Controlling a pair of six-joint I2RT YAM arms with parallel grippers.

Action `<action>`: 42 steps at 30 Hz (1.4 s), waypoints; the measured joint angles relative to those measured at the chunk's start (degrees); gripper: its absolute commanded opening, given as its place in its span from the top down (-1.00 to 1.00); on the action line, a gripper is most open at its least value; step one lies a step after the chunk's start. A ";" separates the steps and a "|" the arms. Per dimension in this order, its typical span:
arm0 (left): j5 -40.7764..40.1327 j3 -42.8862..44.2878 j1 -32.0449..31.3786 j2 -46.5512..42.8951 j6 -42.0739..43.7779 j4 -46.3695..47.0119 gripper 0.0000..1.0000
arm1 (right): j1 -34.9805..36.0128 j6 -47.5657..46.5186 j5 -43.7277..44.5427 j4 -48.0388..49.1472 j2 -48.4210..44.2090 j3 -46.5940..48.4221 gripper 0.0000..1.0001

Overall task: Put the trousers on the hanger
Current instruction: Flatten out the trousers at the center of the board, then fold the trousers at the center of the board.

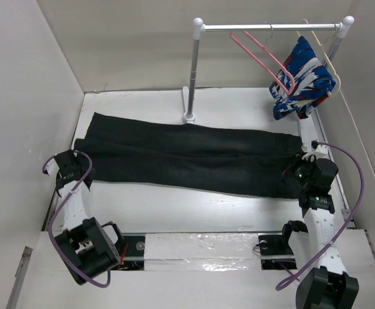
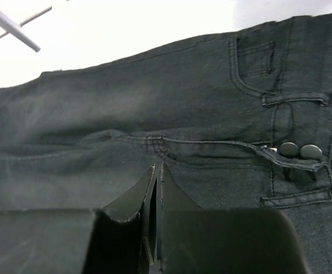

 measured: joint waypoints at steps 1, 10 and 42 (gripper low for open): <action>-0.13 0.00 0.57 0.92 -0.17 0.07 0.54 | 0.00 -0.44 -0.50 -0.02 0.20 0.00 0.92; 0.02 0.00 7.69 8.76 -0.70 2.73 0.22 | 0.00 -1.90 -4.07 -0.22 0.90 -0.04 0.90; 3.17 1.49 -8.11 -12.20 -0.55 12.68 1.00 | 4.11 -1.22 0.17 0.76 8.83 -3.21 -0.46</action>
